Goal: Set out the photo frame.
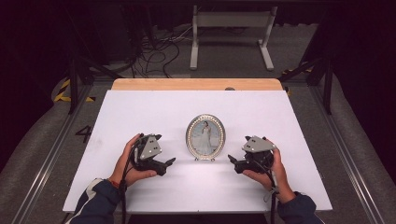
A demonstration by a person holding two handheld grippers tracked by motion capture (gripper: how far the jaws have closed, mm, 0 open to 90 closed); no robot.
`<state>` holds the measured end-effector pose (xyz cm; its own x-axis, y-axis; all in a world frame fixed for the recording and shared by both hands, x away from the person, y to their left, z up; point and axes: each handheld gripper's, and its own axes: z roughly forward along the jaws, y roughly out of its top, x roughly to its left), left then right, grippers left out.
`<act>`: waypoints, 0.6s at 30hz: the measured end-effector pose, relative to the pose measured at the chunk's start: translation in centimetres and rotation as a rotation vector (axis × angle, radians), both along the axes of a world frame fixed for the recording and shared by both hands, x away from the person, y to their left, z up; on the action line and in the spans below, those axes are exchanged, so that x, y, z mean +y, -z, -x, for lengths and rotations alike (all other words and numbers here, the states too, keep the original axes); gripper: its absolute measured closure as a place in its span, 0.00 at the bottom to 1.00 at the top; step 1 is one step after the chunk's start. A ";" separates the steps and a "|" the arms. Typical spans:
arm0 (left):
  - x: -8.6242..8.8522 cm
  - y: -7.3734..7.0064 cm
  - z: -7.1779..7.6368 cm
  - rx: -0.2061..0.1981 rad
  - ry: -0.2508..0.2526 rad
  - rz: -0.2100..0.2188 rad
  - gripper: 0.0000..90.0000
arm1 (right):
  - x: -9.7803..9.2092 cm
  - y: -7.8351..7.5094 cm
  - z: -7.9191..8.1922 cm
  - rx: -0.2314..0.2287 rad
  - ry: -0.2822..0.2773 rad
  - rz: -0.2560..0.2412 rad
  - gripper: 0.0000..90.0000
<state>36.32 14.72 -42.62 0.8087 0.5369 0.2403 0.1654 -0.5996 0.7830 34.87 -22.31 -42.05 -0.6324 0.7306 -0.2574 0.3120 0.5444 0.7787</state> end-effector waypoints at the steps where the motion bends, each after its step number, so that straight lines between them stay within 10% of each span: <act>1: 0.2 0.0 0.1 -0.002 -0.001 -0.004 0.10 | -0.1 0.0 0.1 -0.002 0.004 -0.005 0.12; 18: 3.2 0.2 1.5 -0.010 -0.043 0.004 0.10 | -2.2 0.2 1.1 -0.037 0.022 -0.026 0.12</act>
